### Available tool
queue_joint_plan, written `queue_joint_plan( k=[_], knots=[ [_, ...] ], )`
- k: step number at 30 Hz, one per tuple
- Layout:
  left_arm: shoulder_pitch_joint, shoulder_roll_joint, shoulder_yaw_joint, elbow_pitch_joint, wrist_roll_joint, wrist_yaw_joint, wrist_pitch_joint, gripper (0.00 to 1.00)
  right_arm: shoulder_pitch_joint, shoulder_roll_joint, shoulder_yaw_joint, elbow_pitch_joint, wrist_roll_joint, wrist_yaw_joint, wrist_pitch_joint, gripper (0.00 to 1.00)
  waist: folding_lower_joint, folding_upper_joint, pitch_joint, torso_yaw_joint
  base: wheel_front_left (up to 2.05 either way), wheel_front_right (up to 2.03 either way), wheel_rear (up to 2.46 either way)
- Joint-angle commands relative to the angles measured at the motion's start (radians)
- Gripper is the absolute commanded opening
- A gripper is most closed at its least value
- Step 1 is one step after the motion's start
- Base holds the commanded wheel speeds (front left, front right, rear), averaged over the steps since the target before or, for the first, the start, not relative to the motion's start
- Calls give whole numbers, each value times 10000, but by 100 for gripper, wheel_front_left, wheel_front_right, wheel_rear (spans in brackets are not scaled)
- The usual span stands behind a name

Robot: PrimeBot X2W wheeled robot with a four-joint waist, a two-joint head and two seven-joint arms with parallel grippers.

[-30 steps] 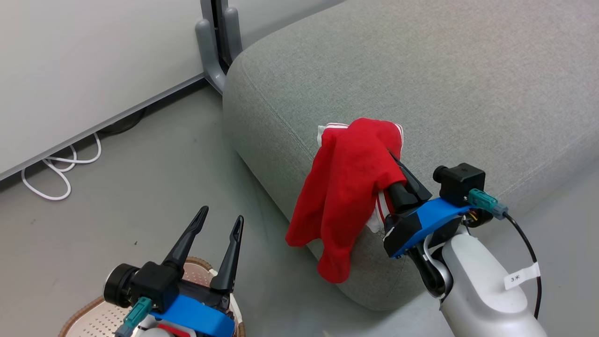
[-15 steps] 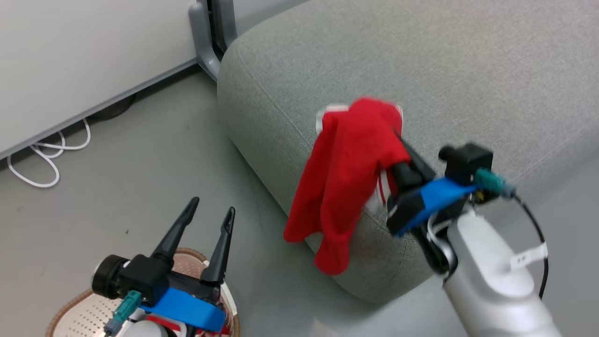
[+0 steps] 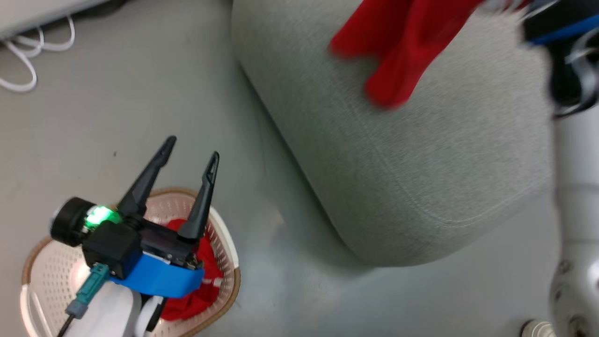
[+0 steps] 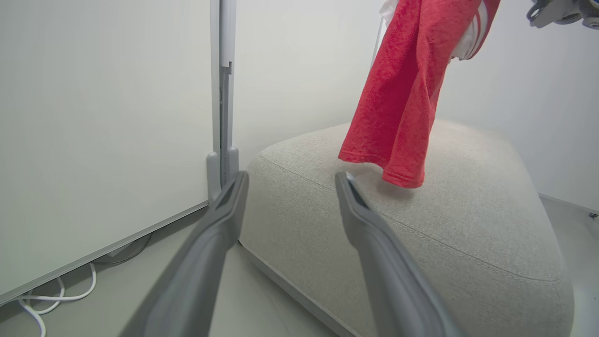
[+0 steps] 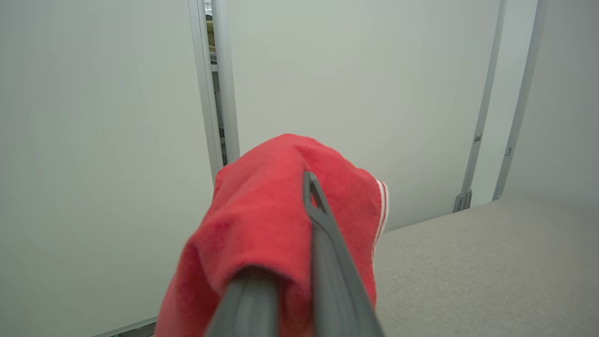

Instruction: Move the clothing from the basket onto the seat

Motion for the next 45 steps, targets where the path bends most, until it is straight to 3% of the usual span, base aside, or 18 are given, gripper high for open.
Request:
queue_joint_plan(
  k=[1,7,13,24,25,26,27,33,45],
  knots=[
    [-262,132,85,-185,67,-16,-49,100,-434,-199,-386,-67,-28,3,6,0,-1,0,1005,603,0,0,0],
    [-744,474,230,-1154,272,24,-44,100,-1855,-1069,-2271,-132,-874,5,416,0,-1,0,2464,1155,0,0,0],
    [-1183,576,48,-1761,449,31,-40,100,-2118,-1352,-3778,452,-1713,5,395,0,-1,0,3352,1618,0,0,0],
    [-1326,490,-164,-1666,341,27,-46,100,-1277,-1283,-5840,2490,-3706,5,95,1,-1,0,3339,2369,0,0,0],
    [-1301,466,-169,-1637,342,26,-46,100,-1263,-1281,-5938,2592,-3820,3,58,36,-1,0,3276,2406,0,0,0],
    [-1277,439,-182,-1603,337,25,-46,100,-1257,-1248,-6009,2690,-3921,3,5,79,-1,0,3203,2435,0,0,0],
    [-1256,413,-185,-1580,320,24,-46,100,-1287,-1224,-6025,2811,-3991,3,1,100,-1,0,3133,2457,0,0,0],
    [-1130,157,-259,-1231,251,17,-47,100,-1060,-1305,-5772,3442,-4369,3,-196,100,-1,0,2418,2572,0,0,0],
    [-304,-1178,19,62,-350,-6,-47,100,961,-1134,-4508,3876,-4376,3,-1266,100,-1,0,-228,3036,0,0,0]
  ],
)
